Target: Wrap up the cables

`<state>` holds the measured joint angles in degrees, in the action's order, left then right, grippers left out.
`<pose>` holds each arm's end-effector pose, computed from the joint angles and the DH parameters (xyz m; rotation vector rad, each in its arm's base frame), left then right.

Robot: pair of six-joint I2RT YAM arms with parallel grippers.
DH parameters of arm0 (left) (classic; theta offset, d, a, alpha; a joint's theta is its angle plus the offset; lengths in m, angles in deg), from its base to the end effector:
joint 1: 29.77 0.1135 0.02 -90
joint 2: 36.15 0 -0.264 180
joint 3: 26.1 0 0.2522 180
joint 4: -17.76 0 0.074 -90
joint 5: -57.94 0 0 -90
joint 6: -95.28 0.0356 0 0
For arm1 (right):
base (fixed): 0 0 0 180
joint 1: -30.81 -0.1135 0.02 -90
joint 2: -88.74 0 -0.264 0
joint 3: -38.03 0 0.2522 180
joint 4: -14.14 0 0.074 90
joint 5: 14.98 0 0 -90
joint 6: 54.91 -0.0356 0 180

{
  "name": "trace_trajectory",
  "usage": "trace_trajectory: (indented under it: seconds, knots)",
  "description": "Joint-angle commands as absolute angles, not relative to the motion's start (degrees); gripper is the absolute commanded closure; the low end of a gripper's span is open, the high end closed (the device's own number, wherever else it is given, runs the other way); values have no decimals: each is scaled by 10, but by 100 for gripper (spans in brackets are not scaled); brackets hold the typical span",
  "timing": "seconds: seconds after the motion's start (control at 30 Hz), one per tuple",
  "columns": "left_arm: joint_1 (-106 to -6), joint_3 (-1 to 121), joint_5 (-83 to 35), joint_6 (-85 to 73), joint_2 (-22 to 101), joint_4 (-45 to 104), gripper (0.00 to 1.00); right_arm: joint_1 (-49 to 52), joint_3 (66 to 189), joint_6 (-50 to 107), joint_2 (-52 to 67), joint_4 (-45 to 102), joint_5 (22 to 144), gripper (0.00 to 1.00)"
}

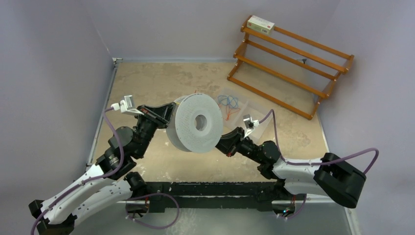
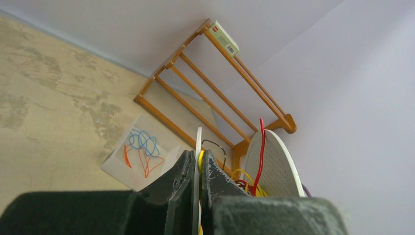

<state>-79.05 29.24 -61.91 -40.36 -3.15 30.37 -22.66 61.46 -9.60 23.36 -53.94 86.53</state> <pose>0.1016 -0.0909 0.3709 -0.4068 1.4448 -0.9928 0.1106 0.1612 0.2329 -0.3009 1.2462 1.6179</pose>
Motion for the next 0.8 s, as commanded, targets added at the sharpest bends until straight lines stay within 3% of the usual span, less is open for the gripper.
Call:
trace_trajectory:
  seconds: [0.0, 0.53, 0.77]
  knots:
    - [-782, 292, -724, -442, -44, 165, 100, -229, 621, -126, 220, -637, 895, 100]
    - [-782, 282, -748, -447, -9, 87, 100, -270, 655, -179, 82, -848, 871, 89]
    - [-782, 277, -745, -444, -6, 88, 100, -285, 689, -176, 53, -842, 872, 88]
